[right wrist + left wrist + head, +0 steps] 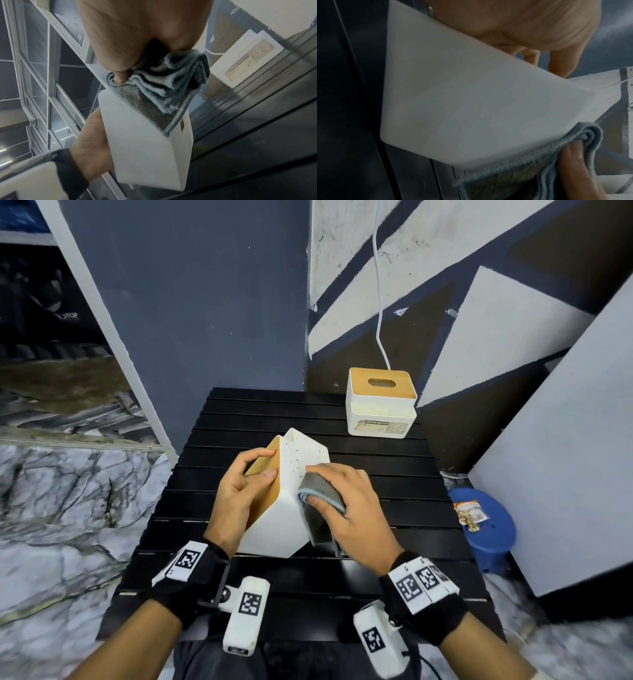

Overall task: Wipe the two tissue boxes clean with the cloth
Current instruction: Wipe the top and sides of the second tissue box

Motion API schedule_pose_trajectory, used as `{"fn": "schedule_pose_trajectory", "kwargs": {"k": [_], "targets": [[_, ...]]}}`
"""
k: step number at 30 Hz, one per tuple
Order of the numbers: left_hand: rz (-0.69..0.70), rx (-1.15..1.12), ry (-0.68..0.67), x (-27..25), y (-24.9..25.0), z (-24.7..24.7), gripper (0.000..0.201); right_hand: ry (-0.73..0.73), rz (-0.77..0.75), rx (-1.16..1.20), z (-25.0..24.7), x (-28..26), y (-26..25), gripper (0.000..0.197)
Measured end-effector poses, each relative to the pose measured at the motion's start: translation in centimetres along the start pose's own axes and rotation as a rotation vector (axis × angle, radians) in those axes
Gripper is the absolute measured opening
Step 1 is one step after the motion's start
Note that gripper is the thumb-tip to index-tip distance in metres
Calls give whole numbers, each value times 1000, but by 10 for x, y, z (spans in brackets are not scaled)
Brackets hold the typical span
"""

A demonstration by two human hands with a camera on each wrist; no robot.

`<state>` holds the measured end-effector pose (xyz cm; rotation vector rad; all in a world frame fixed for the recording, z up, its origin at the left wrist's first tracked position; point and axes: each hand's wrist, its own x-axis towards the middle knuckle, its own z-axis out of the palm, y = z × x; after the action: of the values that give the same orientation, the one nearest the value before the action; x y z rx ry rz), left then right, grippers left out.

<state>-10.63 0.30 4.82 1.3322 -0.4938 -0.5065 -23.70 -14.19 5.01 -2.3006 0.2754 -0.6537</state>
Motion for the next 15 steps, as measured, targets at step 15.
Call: {"fn": "schedule_pose_trajectory", "kwargs": {"k": [15], "targets": [[3, 57, 98, -4, 0, 6, 28, 78, 4, -8, 22, -26, -13, 40]]}}
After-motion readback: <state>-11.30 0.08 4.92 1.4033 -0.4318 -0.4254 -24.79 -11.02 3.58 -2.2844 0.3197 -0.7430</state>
